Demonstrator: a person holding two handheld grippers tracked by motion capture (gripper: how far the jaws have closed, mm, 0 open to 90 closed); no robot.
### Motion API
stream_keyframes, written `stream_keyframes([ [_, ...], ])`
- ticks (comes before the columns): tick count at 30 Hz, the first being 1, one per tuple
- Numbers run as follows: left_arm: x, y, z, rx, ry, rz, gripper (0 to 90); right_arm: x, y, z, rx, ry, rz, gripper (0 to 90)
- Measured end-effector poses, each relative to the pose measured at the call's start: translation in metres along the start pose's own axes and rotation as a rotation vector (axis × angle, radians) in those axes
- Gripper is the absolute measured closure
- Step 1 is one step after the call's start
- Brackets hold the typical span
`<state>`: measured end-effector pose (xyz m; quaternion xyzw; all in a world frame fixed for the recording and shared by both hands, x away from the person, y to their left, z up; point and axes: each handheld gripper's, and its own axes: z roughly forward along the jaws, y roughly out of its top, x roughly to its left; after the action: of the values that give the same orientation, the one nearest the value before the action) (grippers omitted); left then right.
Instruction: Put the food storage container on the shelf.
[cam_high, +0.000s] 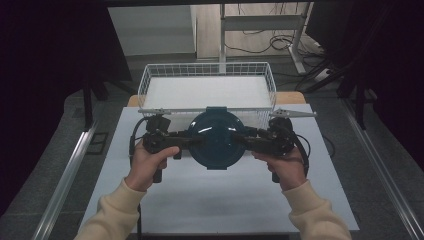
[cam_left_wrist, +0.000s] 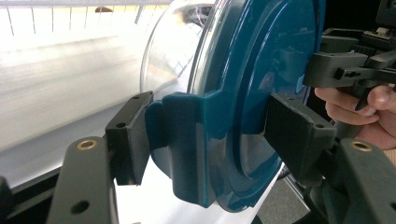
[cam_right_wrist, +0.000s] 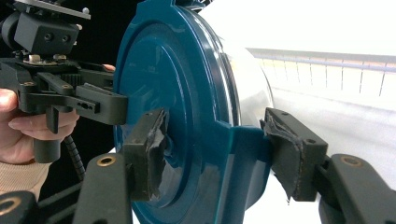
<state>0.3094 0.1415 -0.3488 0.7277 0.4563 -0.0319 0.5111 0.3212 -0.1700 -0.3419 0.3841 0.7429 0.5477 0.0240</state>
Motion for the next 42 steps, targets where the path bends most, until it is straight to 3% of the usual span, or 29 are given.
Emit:
stream_keyframes([
  [17, 0.008, 0.048, -0.012, -0.032, 0.006, 0.005, 34.4, -0.003, 0.055, 0.011, 0.007, 0.001, -0.03, 40.7],
  [26, 0.019, 0.086, -0.011, -0.035, -0.001, -0.003, 34.5, -0.015, 0.093, 0.019, 0.01, 0.001, -0.034, 40.7],
  [32, 0.036, 0.108, -0.002, -0.02, 0.0, -0.026, 34.8, -0.033, 0.113, 0.033, 0.025, 0.011, -0.014, 40.7],
  [42, 0.065, 0.12, 0.018, 0.02, -0.004, -0.064, 34.8, -0.066, 0.119, 0.057, 0.054, 0.016, 0.046, 40.7],
])
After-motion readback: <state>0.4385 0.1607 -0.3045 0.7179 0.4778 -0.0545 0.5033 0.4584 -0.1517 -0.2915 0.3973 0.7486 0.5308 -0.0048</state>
